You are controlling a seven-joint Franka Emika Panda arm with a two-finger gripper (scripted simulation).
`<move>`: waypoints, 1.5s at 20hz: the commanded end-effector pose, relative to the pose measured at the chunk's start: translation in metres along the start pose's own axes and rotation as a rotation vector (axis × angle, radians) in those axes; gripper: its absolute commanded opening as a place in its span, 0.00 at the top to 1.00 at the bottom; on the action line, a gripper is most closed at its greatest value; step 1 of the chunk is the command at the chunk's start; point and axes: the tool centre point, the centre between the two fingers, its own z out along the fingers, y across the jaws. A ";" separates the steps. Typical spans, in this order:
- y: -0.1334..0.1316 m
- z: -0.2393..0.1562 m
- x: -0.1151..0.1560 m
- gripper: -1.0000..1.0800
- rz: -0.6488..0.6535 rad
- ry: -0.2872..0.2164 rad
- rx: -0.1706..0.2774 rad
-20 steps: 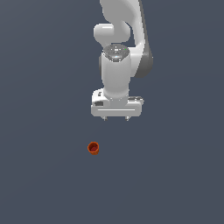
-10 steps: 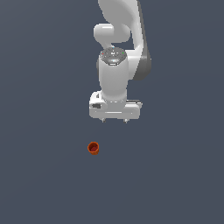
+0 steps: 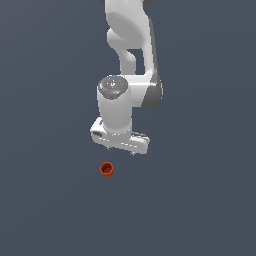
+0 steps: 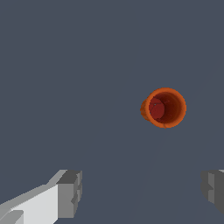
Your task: Pick up the object and move it to a goal position.
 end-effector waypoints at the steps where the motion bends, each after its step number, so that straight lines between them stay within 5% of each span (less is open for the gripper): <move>1: 0.012 0.014 0.014 0.04 0.074 -0.005 -0.006; 13: 0.050 0.057 0.050 0.04 0.294 -0.013 -0.029; 30: 0.055 0.104 0.051 0.04 0.314 -0.014 -0.032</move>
